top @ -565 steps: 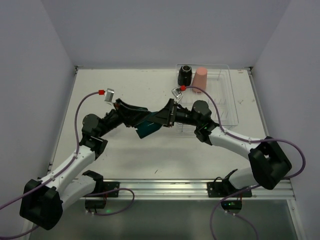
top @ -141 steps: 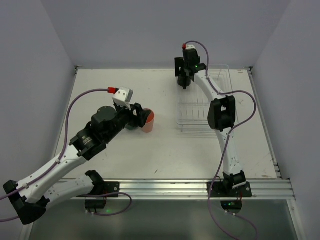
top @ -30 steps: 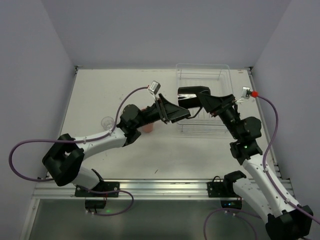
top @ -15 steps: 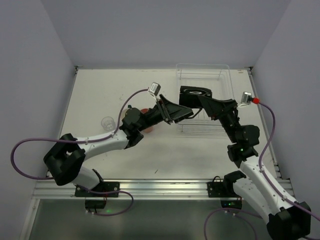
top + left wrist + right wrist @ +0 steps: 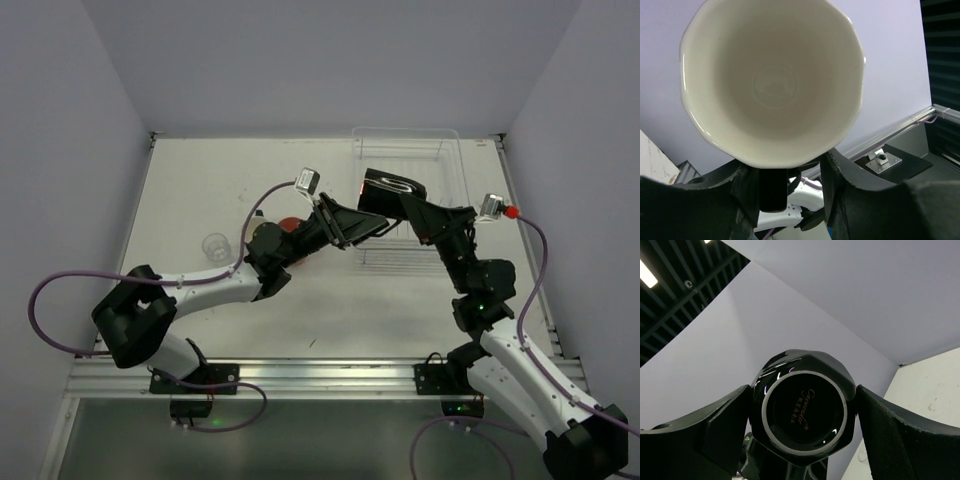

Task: Unload the cups from the dish rack

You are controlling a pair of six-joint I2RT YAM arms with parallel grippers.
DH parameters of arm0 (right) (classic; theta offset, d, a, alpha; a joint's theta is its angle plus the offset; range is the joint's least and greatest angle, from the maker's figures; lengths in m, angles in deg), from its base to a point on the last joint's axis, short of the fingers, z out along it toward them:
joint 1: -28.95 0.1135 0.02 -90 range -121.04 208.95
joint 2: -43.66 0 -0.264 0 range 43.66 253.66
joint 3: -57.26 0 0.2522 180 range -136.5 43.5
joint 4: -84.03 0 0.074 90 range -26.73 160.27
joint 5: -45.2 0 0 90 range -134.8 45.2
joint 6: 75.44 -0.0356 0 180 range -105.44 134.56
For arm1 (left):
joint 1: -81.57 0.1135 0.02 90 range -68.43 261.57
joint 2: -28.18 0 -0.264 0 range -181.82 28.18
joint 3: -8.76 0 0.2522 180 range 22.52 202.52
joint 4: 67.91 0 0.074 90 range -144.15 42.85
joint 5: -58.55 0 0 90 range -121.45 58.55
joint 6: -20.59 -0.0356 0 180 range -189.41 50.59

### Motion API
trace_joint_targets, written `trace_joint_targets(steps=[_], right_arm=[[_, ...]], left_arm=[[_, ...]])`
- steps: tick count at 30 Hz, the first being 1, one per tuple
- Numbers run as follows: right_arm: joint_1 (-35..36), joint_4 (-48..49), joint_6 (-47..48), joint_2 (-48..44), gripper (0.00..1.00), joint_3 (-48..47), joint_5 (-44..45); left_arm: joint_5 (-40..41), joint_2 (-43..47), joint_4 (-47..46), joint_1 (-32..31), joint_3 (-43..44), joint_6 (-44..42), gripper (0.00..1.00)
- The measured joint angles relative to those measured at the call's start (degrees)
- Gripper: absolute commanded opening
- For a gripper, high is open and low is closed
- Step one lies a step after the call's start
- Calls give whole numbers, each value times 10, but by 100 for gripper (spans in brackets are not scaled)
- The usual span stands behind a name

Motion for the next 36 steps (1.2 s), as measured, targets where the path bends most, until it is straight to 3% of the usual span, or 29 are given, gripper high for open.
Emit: trace_joint_targets(steps=[5,14,28,30,36], right_arm=[[12,7,-5,18,0,0,20],[14,2,16,29,0,-25,41],[14,-59,47,39,0,-66,50],[14,-59,48,39,0,-66,50],[14,-89,62,23,0,-66,50]], left_arm=[[5,-16,-6,-2,0,0,40],[-1,-40,-5,0,37,-1,39],[-106,-90,36,1,112,-11,32],[-108,-90,37,1,112,-12,34],[-110,-72,65,1,104,-36,57]])
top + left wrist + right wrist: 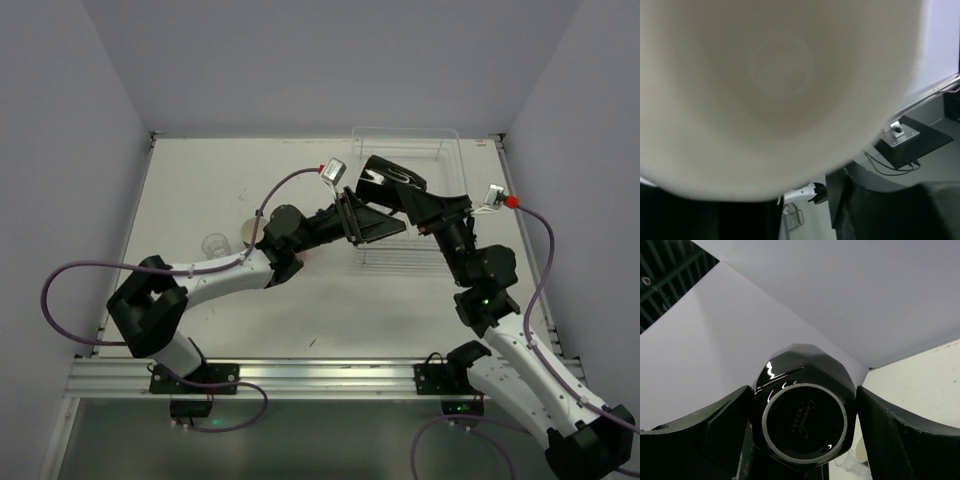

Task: Unload the cups from the dish rack

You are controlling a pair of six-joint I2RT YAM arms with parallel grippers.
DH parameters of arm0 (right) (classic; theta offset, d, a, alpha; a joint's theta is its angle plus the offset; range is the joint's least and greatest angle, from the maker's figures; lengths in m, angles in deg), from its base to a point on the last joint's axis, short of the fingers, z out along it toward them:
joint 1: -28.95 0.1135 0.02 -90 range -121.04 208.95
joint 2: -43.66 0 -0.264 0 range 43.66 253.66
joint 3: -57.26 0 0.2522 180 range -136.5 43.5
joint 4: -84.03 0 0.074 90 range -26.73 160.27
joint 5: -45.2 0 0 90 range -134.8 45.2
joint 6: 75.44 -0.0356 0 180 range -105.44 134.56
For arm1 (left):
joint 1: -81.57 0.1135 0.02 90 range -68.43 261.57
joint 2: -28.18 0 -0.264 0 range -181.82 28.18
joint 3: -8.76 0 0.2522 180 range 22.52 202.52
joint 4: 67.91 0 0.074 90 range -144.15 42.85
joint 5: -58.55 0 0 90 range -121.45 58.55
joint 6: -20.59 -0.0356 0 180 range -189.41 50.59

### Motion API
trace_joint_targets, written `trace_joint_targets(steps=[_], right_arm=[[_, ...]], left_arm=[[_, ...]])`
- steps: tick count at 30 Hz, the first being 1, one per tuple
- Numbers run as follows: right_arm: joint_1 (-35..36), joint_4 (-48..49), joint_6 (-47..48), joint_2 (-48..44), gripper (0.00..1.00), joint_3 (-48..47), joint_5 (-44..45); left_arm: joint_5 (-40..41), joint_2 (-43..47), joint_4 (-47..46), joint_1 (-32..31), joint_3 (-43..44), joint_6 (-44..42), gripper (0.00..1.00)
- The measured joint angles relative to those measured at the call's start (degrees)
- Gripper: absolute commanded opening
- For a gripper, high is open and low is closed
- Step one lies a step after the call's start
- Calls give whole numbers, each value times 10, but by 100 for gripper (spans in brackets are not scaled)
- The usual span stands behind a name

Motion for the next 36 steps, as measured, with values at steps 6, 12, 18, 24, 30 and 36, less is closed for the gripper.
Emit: trace_joint_targets(steps=[6,12,18,24,30,36], right_arm=[[10,-60,9,-25,0,-12,-20],[15,-74,11,-45,0,-15,-36],[14,-90,16,-52,0,-15,-36],[15,-120,35,-85,0,-15,-36],[14,-146,57,-109,0,-15,-24],[14,-150,60,-111,0,-15,-24]], left_arm=[[21,76,85,-1,-20,-64,67],[28,107,127,-4,-20,-114,67],[32,107,139,-4,-21,-120,64],[32,109,140,-4,-26,-121,63],[24,115,140,2,-32,-121,67],[2,115,140,10,-32,-120,65]])
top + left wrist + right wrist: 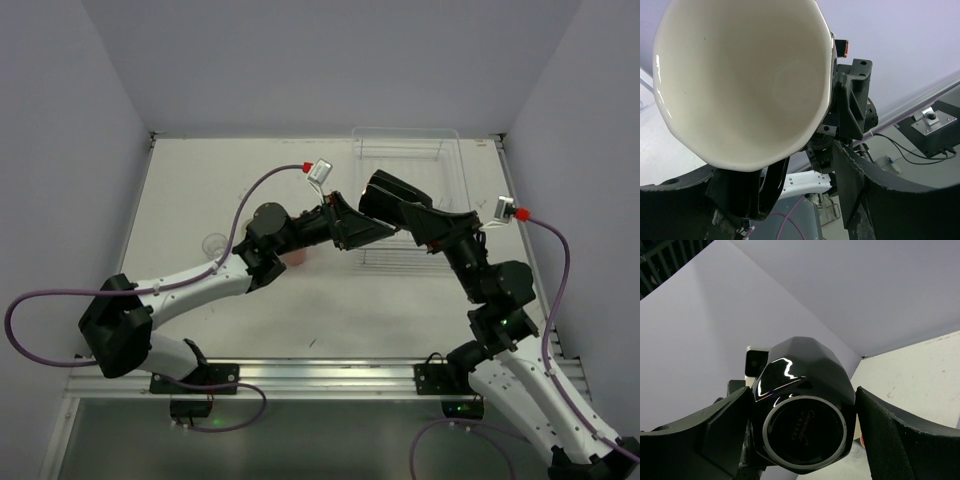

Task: Unload the cups from the dish rack

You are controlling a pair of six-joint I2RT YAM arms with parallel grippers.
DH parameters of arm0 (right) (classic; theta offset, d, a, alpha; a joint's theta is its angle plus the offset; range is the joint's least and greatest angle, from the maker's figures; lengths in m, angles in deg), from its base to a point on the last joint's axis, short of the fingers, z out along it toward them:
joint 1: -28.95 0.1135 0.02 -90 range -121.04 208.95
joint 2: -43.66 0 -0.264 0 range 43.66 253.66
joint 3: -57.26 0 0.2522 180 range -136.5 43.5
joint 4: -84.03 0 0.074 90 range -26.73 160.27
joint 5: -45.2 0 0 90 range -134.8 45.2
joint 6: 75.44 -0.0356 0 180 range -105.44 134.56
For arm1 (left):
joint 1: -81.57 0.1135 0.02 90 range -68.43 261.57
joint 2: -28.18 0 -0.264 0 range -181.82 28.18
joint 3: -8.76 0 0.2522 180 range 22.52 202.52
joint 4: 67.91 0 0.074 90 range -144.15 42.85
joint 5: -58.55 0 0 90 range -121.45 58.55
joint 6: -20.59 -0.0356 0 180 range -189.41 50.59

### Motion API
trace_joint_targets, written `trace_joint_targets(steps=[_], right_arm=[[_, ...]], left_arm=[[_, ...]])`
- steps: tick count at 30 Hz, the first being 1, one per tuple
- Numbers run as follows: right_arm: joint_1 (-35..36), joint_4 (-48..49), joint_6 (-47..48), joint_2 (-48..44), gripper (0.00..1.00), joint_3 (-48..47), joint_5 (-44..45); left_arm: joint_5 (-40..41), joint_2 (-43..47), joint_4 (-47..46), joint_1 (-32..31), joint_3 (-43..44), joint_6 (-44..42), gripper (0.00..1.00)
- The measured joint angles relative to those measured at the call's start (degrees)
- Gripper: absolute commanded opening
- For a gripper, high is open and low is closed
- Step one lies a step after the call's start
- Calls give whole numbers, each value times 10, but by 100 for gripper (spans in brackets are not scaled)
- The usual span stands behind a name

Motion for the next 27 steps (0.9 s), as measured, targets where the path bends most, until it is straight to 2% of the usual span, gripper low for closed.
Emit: trace_joint_targets(steps=[5,8,20,27], right_arm=[[0,0,-2,4,0,-2,-3],[0,1,-5,5,0,-5,-9],[-7,-22,-5,18,0,-20,-24],[-20,-28,-5,31,0,-26,-29]], left_arm=[[-15,-1,0,6,0,2,55],[-21,-3,0,10,0,2,41],[-64,-11,-10,39,-3,2,41],[-104,-45,-64,45,-3,27,42]])
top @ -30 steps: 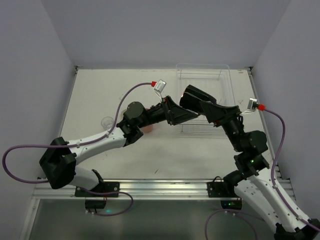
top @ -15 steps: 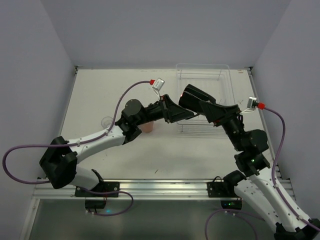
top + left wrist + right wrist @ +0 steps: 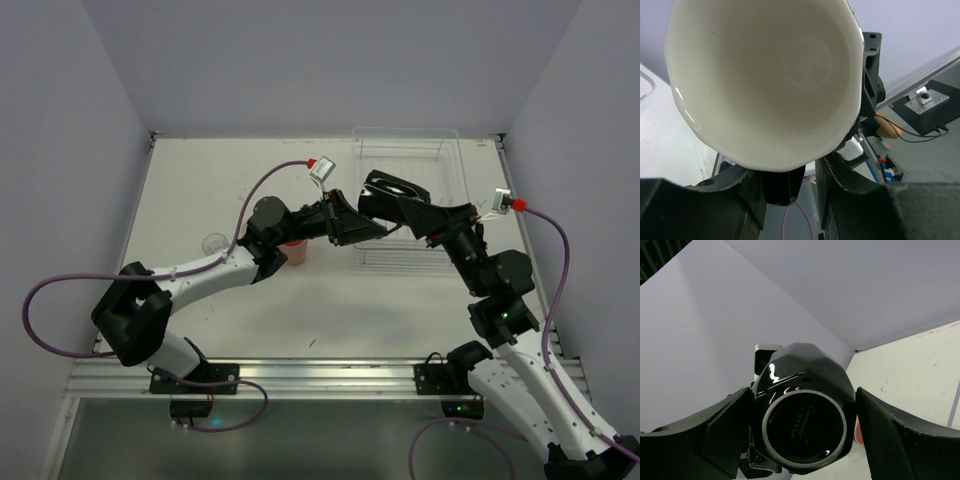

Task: Unload the cups from the dish rack

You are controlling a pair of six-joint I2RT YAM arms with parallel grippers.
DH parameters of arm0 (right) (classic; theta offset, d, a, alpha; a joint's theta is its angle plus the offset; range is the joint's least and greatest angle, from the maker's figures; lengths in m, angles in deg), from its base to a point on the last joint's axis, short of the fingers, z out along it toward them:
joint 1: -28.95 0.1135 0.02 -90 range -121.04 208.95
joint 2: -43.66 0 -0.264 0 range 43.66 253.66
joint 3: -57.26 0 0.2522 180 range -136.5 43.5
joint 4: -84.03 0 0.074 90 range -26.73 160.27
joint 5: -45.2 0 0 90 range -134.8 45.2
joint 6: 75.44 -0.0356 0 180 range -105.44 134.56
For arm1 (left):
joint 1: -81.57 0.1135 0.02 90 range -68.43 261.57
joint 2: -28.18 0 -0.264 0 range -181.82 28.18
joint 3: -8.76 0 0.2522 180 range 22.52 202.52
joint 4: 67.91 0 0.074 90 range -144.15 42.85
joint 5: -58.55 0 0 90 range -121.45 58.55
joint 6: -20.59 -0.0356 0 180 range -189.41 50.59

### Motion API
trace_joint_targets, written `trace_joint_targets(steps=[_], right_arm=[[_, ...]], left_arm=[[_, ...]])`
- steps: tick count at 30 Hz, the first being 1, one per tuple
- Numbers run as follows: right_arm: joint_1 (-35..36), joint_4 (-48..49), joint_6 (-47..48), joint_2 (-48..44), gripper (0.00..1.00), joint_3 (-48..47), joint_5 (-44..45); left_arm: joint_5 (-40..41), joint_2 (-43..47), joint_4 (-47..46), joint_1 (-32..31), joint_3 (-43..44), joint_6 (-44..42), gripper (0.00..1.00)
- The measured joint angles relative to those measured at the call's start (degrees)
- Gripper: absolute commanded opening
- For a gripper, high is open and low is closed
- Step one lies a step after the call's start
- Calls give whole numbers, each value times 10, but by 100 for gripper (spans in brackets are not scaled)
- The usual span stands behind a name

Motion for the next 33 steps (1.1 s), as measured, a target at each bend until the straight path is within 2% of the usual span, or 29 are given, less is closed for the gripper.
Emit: trace_joint_targets(steps=[8,14,18,21,22,30,31,33], right_arm=[[-9,-5,-2,9,0,-5,-5],[-10,3,-4,15,0,-5,-5],[-11,9,-8,17,0,-5,-5],[-11,14,-14,17,0,-5,-8],[-11,18,-17,17,0,-5,-11],[-14,29,-21,12,0,-12,-16],[-14,28,-21,10,2,-13,-17],[-14,23,-20,9,12,-17,-21]], left_arm=[[-26,-19,-35,1,0,20,49],[-14,-19,-39,0,0,19,48],[-5,-19,-36,-2,0,17,38],[0,-19,-30,-3,0,19,17],[-1,-19,-30,-3,1,26,2],[15,-8,-24,-11,11,8,0],[17,-3,-18,-13,11,3,0],[22,6,-7,-16,11,-5,0]])
